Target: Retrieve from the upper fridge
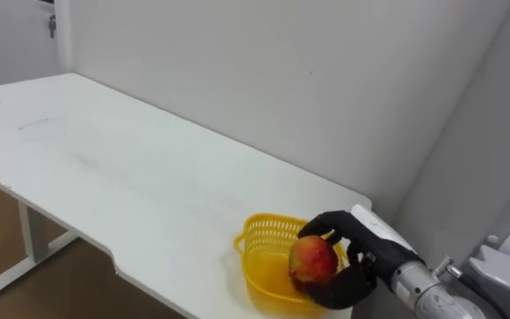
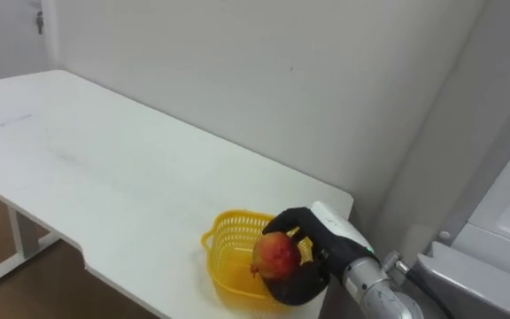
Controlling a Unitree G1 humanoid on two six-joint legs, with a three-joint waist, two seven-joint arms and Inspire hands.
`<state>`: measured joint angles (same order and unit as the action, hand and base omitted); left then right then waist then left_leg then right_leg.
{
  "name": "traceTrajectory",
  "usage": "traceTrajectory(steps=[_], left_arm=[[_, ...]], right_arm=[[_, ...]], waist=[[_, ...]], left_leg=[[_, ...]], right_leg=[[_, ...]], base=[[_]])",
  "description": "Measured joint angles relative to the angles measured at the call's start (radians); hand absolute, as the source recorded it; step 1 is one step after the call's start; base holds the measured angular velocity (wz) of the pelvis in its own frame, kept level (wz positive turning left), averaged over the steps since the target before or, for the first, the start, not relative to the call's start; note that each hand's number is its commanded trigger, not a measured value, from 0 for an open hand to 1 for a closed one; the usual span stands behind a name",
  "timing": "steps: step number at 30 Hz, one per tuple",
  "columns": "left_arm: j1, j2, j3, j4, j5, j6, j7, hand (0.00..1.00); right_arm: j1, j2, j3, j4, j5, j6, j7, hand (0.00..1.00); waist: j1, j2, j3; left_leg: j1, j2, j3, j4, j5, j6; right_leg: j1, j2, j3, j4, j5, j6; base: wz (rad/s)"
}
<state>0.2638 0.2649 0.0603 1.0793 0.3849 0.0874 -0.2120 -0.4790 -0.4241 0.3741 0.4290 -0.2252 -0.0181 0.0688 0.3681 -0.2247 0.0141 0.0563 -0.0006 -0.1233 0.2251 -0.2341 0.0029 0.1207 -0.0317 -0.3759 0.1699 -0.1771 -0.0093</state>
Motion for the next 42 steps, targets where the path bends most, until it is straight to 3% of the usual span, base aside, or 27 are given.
traceTrajectory(steps=[7,11,20,29,34,39,42], left_arm=[[-0.002,0.002,0.015,-0.004,0.0,0.0,-0.001,0.0],[-0.004,0.003,0.015,-0.004,0.0,0.0,-0.004,0.0],[-0.002,0.004,0.027,-0.003,0.0,0.0,-0.036,0.0],[-0.006,0.003,0.027,-0.004,0.0,0.0,-0.041,0.0],[-0.007,0.0,0.026,-0.004,-0.001,-0.001,-0.035,0.0],[0.01,-0.003,0.015,-0.004,-0.001,0.0,-0.014,0.0],[0.02,-0.016,0.018,-0.004,0.01,0.0,-0.004,0.0]], right_arm=[[0.0,0.0,0.001,0.032,0.0,0.0,-0.001,0.0],[0.0,0.0,0.001,0.04,0.0,0.0,-0.001,0.0],[-0.001,0.0,-0.001,0.042,0.0,-0.001,-0.001,0.0],[-0.001,0.0,-0.001,0.041,-0.007,-0.002,-0.001,0.0],[-0.001,0.0,-0.006,0.024,0.065,-0.004,0.0,0.0],[0.0,0.0,-0.011,-0.032,0.102,-0.012,-0.004,0.0],[0.002,0.003,-0.018,-0.101,0.102,-0.015,-0.021,0.0]], waist=[[0.017,-0.007,0.0027],[0.024,-0.011,0.0087],[0.025,-0.018,0.0064],[0.024,-0.012,0.0106],[0.014,0.007,0.0148],[-0.033,0.048,0.0025],[-0.041,0.076,-0.0029]], left_leg=[[0.0,0.0,-0.004,-0.001,0.0,0.0],[-0.001,0.0,-0.005,-0.003,0.0,0.0],[-0.009,-0.002,-0.006,0.002,0.0,0.0],[-0.009,-0.004,-0.003,0.011,0.0,0.0],[-0.011,-0.005,0.006,0.013,-0.001,0.001],[-0.003,-0.006,0.008,0.014,-0.002,0.002],[0.013,-0.006,0.017,0.01,-0.002,0.003]], right_leg=[[0.001,0.0,-0.009,0.0,0.0,0.0],[0.001,-0.001,-0.009,0.0,0.0,0.0],[-0.002,-0.001,-0.009,0.0,0.0,0.0],[-0.003,-0.001,-0.003,0.0,0.0,0.0],[0.001,-0.002,0.004,0.0,0.0,0.0],[0.01,-0.005,0.005,0.0,0.0,0.0],[0.019,-0.006,0.018,0.0,-0.001,0.002]], base=[[0.0],[0.0],[0.0],[0.0],[-0.02],[0.0],[-0.09]])
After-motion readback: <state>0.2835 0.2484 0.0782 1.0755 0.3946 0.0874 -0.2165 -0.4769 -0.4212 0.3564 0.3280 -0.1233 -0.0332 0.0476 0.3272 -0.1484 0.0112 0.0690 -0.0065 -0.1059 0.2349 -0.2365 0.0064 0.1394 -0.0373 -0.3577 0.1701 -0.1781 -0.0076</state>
